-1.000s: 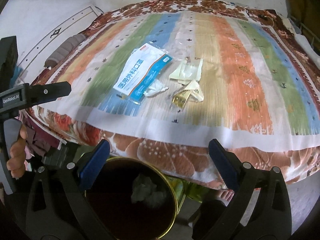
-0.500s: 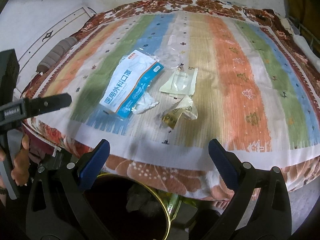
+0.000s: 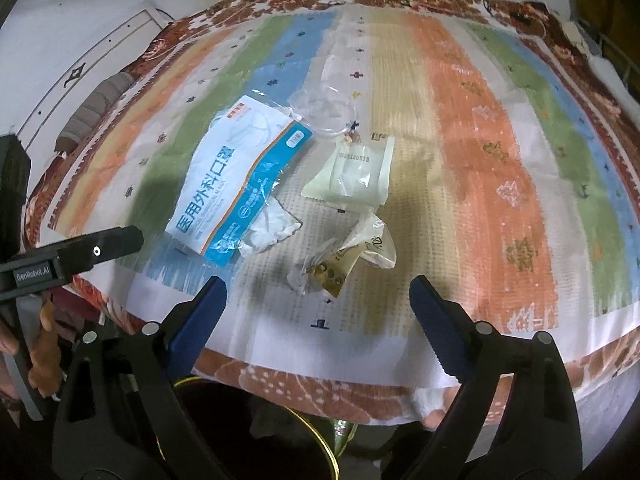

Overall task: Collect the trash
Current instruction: 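Move both tools forward to the remaining trash on the bed, then grasp the surgical mask package with left tool while right tool grasps cream packet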

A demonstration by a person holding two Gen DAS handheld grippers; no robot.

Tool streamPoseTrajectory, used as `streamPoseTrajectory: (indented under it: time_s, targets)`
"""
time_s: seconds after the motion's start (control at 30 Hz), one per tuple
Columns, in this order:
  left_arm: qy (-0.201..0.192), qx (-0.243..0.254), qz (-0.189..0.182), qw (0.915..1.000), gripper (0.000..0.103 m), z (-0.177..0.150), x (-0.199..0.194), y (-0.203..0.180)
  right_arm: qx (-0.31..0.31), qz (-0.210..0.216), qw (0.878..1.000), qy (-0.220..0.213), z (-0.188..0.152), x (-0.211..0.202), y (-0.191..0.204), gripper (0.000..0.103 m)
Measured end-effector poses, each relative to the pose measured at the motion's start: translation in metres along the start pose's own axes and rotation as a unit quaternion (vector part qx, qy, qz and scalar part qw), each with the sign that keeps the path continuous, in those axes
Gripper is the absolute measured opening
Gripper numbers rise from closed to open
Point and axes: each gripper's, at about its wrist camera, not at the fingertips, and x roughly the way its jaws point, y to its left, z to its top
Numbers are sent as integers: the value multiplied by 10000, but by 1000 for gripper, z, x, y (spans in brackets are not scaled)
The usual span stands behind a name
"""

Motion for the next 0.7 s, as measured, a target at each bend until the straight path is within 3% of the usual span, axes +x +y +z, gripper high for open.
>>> streamPoseTrajectory:
  time_s: [0.13,0.4,0.47,0.53,0.7]
  targets:
    - [62,200,-17,9998,67,2,12,-2,286,126,9994,158,4,14,-10,79]
    - [210,145,-94,9996,64,8,34,7,592,269,9974,312,11,32,-19,70]
    - [237,67,-118,9996,58,8,39,9,664,320,9966,365,12,37,-20,64]
    - [322,64,-41,9995,44,7,44,5,758,390,9954,427,12,42,-22,62]
    - [231,34,-126,9996,21,8,40,-6,810,410,9945,513,13,49,-21,43]
